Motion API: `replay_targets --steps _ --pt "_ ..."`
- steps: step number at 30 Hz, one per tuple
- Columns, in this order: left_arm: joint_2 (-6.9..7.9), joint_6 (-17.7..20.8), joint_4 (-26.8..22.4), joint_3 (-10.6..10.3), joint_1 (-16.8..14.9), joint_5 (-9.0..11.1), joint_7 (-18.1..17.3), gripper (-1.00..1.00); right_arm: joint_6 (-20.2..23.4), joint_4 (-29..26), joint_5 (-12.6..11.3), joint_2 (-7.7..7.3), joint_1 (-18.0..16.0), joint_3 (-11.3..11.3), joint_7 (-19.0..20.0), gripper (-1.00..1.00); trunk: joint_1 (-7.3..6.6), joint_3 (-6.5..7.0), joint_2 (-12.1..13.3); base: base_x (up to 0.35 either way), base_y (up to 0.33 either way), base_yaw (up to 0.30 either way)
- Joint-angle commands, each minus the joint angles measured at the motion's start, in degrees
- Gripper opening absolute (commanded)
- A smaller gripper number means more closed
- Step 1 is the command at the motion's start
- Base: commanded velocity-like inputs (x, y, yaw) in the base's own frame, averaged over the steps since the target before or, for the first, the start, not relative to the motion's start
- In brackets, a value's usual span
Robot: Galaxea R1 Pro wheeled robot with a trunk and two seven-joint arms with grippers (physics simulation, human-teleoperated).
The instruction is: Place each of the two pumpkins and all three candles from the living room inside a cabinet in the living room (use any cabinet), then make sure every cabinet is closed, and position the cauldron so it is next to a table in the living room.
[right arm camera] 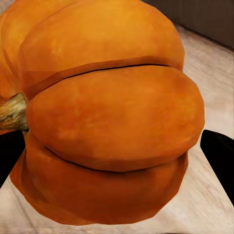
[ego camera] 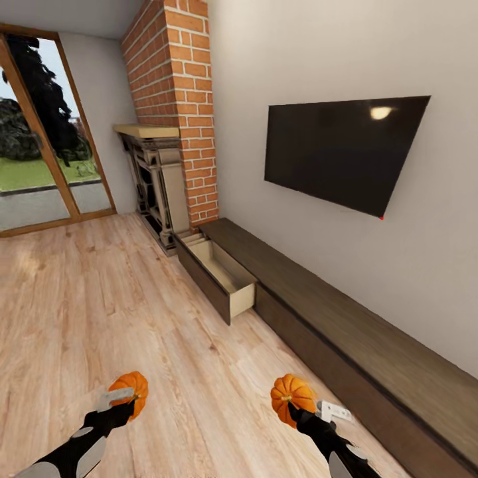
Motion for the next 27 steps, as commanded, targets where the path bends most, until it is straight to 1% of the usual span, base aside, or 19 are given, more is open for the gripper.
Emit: replay_targets --steps 1,3,4,5,8,10,11,14,17,27 --pt "-0.37 2.3 -2.8 -0.7 -0.1 0.1 0.5 -1.0 -0.3 0.0 0.9 0.36 -0.1 0.1 -0.4 -1.0 0.0 -0.05 0.0 0.0 0.0 0.291" --pt "-0.18 8.9 -6.6 -0.6 -0.1 0.2 0.3 -1.0 -0.3 0.0 2.2 0.6 -0.1 0.1 -1.2 -1.0 0.0 -0.05 0.0 0.0 0.0 0.291" --pt "0.15 14.1 -9.5 -0.4 -0.1 0.2 0.3 -1.0 -0.3 0.0 2.6 0.7 -0.1 0.1 -1.7 -1.0 0.0 -0.05 0.0 0.0 0.0 0.291" --pt "0.29 18.2 -12.1 -0.3 -0.1 0.1 0.4 -1.0 -0.3 0.0 2.9 0.78 -0.1 0.1 -1.9 -1.0 0.0 -0.05 0.0 0.0 0.0 0.291" --pt "0.18 22.4 -15.0 -0.3 -0.1 -0.3 0.7 -1.0 -0.2 -0.1 3.1 0.84 -0.1 0.2 -2.1 -1.0 0.0 -0.05 0.0 0.0 0.0 0.291" --pt "0.12 24.8 -15.6 -0.3 -0.1 -0.4 0.8 -1.0 -0.2 -0.1 3.1 0.97 -0.1 0.2 -2.1 -1.0 0.0 -0.06 0.0 0.0 0.0 0.291" --pt "0.1 27.7 -16.2 -0.3 -0.1 -0.5 0.8 -1.0 -0.2 -0.1 3.2 1.16 -0.1 0.2 -2.0 -1.0 0.0 -0.07 0.0 0.0 0.0 0.291" --pt "0.21 32.4 -17.9 -0.6 -0.1 -0.6 0.9 -1.0 0.0 -0.1 3.1 1.35 -0.1 0.2 -2.1 -1.0 0.0 -0.12 0.0 0.0 0.0 0.291" --pt "0.51 33.5 -18.3 -0.7 -0.1 -0.6 0.9 -1.0 0.1 -0.1 3.1 1.45 -0.1 0.2 -2.1 -1.0 0.0 -0.18 0.0 0.0 0.0 0.291" --pt "0.69 33.7 -18.4 -0.8 -0.1 -0.6 0.9 -1.0 0.1 -0.1 3.1 1.46 -0.1 0.2 -2.1 -1.0 0.0 -0.4 0.0 0.0 0.0 0.291"
